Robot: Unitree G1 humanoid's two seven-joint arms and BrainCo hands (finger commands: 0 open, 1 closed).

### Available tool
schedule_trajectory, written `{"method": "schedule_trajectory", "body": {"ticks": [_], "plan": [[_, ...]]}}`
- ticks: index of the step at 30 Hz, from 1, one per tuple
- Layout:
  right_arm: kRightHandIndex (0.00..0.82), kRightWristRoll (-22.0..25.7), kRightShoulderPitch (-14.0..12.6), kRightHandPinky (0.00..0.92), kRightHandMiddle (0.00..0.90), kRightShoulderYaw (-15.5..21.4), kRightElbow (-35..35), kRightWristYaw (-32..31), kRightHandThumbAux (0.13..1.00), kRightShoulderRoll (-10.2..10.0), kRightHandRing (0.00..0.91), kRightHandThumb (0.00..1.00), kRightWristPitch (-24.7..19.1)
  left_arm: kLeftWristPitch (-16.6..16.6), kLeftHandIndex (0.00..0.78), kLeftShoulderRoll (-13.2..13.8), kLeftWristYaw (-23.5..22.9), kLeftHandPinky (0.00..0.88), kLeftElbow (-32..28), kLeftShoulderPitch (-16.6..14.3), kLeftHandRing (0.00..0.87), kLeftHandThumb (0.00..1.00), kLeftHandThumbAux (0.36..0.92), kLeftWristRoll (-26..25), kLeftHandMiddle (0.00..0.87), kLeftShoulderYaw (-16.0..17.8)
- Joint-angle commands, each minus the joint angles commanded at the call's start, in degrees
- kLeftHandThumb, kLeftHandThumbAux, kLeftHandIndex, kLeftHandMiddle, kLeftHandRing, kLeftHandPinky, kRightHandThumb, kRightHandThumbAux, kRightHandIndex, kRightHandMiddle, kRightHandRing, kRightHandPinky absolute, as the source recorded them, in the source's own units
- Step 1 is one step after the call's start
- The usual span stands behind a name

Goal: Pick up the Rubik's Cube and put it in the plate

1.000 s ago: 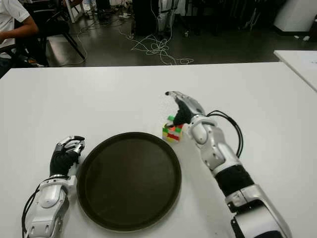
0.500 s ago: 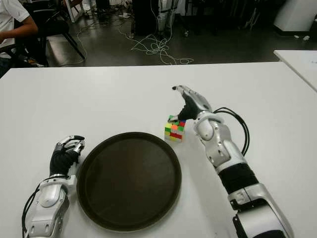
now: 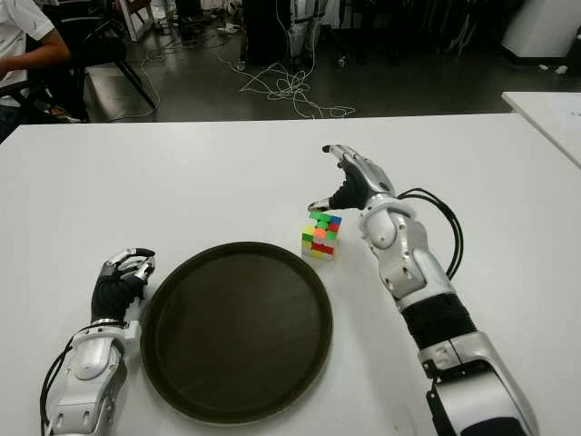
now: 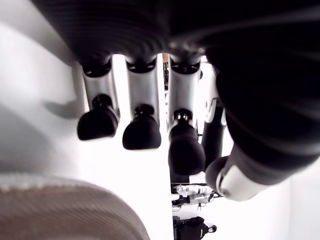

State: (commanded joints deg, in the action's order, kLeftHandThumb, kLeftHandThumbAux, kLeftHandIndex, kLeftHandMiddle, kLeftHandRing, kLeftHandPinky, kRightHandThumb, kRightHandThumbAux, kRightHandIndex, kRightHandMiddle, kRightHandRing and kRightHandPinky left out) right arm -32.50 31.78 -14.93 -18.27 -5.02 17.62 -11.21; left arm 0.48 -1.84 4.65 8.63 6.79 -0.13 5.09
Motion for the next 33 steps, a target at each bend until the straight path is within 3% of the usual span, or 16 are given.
{"method": "schedule_trajectory", "body": {"ticks": [4,11,13,16,19,33], "plan": [[0.011,0.13,0.21,0.312,0.159,-0.04,-0.07,-0.27,0.814,0.17,0.396,0.000,0.02,0.09,0.444,0.03,0.11,0.804,-0.19,0.08,0.813,0.709,0.705,0.16,0.801,-0.07],[0.001,0.45,-0.10,0.344,0.157,-0.04,0.74,-0.99,0.828,0.34,0.474,0.000,-0.22,0.13,0.444,0.06,0.26,0.799,-0.21,0.15,0.810,0.709,0.706,0.48,0.800,-0.18],[0.000,0.65,-0.21,0.338,0.149,0.05,1.02,-1.27,0.825,0.27,0.438,0.000,-0.42,0.11,0.444,0.12,0.25,0.802,-0.16,0.14,0.811,0.709,0.705,0.59,0.802,-0.21],[0.000,0.85,-0.33,0.228,0.131,0.12,1.15,-1.43,0.825,0.24,0.330,0.000,-0.24,0.11,0.444,0.17,0.23,0.800,-0.16,0.16,0.812,0.709,0.705,0.69,0.801,-0.27],[0.003,1.05,-0.47,0.173,0.120,0.14,1.12,-1.30,0.825,0.12,0.255,0.000,0.17,0.09,0.444,0.12,0.26,0.798,-0.18,0.19,0.811,0.709,0.705,0.73,0.800,-0.30],[0.028,1.83,-1.70,0.146,0.118,0.04,1.56,0.25,0.879,-0.17,0.197,0.000,2.78,0.43,0.444,-0.21,0.47,0.799,-0.25,0.13,0.812,0.709,0.705,0.46,0.801,-0.02]]}}
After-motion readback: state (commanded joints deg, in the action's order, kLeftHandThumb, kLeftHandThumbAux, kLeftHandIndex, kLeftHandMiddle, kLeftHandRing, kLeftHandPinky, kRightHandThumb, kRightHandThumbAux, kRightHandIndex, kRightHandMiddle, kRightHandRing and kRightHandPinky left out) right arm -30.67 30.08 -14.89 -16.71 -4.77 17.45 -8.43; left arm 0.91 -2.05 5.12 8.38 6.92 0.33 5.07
